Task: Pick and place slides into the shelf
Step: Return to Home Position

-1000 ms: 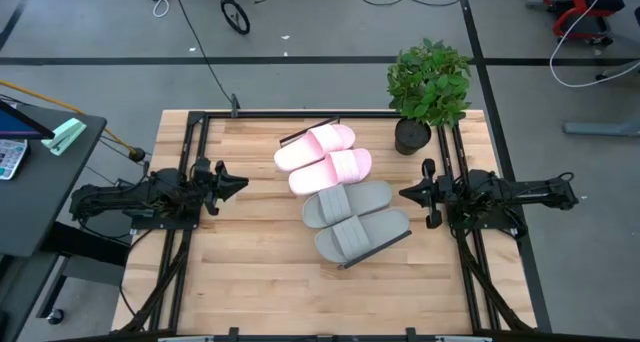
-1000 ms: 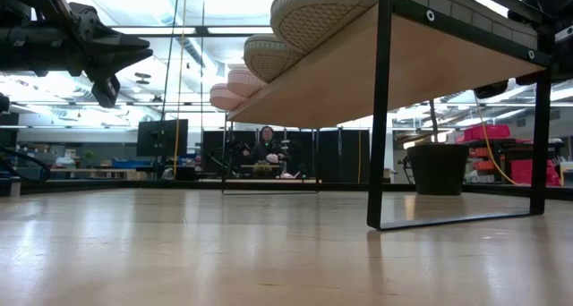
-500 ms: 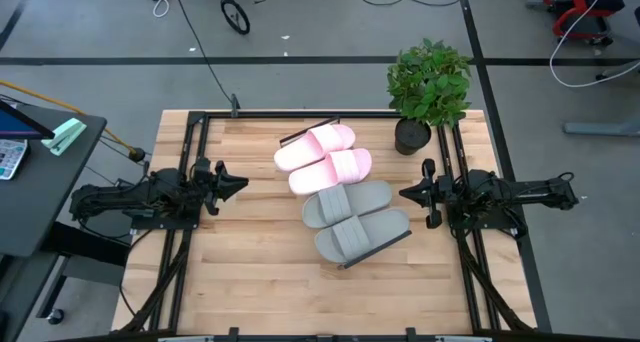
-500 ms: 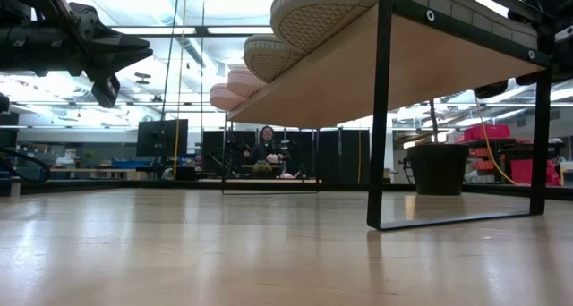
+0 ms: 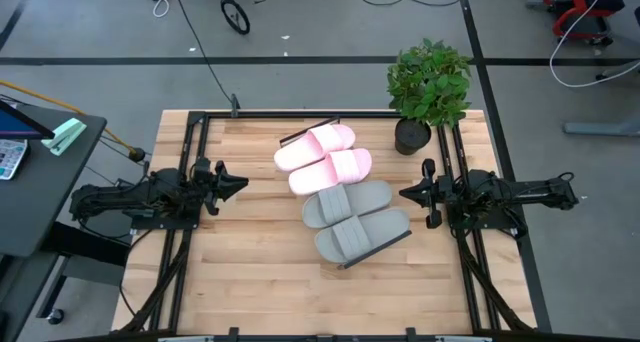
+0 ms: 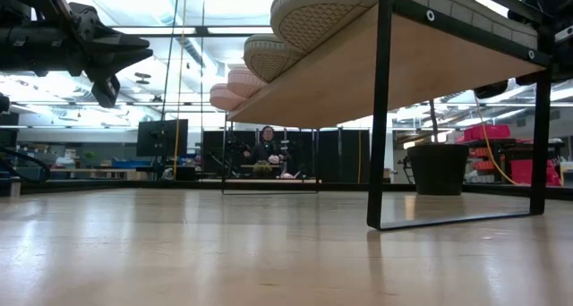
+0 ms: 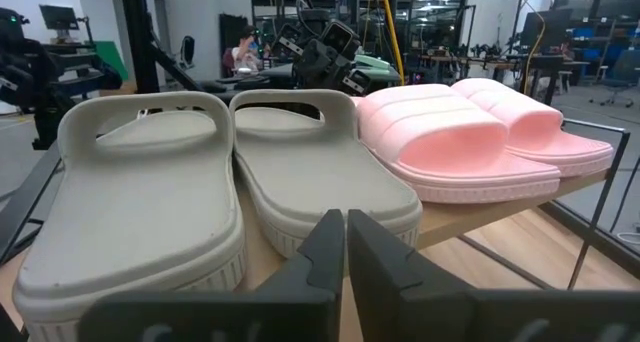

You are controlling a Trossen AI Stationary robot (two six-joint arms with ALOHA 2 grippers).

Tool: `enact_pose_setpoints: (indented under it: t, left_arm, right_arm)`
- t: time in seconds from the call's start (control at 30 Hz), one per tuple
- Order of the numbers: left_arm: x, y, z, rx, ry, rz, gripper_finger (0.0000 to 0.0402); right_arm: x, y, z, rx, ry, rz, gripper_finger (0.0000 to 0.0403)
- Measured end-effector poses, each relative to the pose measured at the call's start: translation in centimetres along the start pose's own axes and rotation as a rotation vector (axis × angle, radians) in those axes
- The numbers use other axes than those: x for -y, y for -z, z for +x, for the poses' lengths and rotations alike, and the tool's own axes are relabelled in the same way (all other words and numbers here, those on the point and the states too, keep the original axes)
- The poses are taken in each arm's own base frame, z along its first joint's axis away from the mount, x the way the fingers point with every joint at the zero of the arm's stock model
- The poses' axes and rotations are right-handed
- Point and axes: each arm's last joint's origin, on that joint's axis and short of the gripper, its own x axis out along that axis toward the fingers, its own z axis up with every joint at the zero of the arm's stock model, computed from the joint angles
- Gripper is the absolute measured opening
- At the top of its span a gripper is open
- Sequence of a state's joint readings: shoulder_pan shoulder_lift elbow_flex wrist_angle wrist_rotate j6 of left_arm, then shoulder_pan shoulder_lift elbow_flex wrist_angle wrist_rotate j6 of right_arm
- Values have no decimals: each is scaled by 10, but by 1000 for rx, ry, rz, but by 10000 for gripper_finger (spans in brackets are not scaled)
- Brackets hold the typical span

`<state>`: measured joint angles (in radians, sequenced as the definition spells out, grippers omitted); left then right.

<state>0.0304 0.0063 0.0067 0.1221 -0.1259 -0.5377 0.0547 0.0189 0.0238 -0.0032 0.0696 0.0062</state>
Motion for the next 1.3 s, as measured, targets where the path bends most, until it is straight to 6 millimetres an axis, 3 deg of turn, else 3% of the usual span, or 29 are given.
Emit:
enact_pose_setpoints:
  t: [0.93, 1.3]
  left_arm:
    - [0, 0, 0, 0, 0, 0, 51]
    - [0, 0, 0, 0, -1, 0, 64]
  right_arm:
    - [0, 0, 0, -1, 0, 0, 24]
    - [0, 0, 0, -1, 0, -1, 25]
